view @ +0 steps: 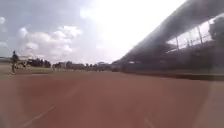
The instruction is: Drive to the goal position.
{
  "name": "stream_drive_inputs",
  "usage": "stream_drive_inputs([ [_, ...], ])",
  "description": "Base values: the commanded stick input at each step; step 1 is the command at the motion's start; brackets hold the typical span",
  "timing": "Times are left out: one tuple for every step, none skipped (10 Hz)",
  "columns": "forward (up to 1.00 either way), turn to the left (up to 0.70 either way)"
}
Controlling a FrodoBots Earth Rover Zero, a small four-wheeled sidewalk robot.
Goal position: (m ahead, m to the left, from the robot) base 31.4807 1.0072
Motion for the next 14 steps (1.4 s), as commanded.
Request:
stream_drive_inputs([
  [0.70,0.00],
  [0.70,0.00],
  [0.70,0.00],
  [0.70,0.00],
  [0.70,0.00],
  [0.70,0.00],
  [0.70,0.00],
  [0.70,0.00],
  [0.70,0.00],
  [0.70,0.00],
  [0.70,0.00],
  [0.70,0.00],
  [0.70,0.00],
  [0.70,0.00],
])
